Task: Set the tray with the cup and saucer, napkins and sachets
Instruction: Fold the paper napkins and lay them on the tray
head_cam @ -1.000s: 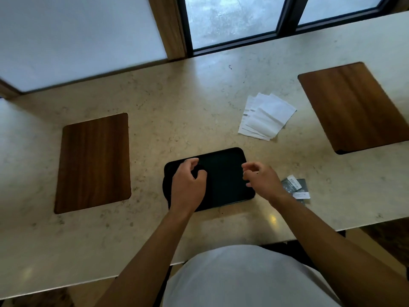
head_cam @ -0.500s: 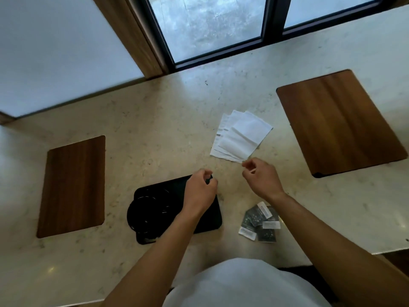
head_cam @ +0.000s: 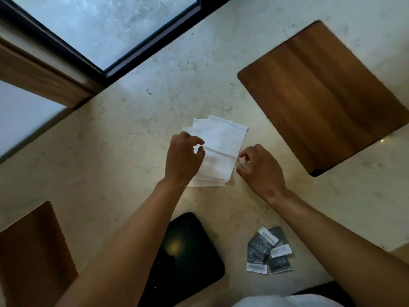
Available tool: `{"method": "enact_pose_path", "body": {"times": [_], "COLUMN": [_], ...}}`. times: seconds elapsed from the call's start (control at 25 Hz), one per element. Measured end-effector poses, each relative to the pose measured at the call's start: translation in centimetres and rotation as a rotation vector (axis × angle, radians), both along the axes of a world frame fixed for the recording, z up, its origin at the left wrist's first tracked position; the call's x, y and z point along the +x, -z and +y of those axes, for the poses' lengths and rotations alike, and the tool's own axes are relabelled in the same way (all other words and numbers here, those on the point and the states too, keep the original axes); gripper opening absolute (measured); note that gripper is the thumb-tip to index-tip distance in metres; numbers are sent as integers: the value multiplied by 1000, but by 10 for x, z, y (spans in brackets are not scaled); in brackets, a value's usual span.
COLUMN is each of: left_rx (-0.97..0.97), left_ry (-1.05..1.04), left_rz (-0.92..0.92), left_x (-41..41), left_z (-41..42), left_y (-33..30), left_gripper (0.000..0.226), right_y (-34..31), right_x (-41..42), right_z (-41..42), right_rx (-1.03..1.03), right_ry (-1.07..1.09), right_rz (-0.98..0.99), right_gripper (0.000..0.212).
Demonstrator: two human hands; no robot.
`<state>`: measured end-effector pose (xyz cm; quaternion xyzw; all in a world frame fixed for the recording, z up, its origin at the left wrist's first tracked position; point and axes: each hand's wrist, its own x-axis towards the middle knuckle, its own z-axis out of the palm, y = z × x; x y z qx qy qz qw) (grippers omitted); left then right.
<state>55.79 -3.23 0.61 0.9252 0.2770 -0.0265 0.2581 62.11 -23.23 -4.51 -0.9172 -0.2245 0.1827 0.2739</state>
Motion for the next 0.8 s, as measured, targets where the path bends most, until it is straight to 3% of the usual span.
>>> {"method": "enact_pose_path", "body": {"times": [0.12, 0.36, 0.8], "left_rx": [110, 124, 203], "left_ry": [253, 452, 446], "left_rz": [25, 109, 76], "left_x": [18, 25, 21], "left_z": [16, 32, 27], "left_y": [11, 28, 10], "left_gripper": [22, 23, 10], "right_y": [6, 10, 3], "right_x": [-2, -2, 4], "right_z": [10, 15, 9], "right_rx": [20, 34, 48], "right_ry": [7, 28, 30], "right_rz": [-9, -40, -9], "right_gripper": [28, 17, 11]}}
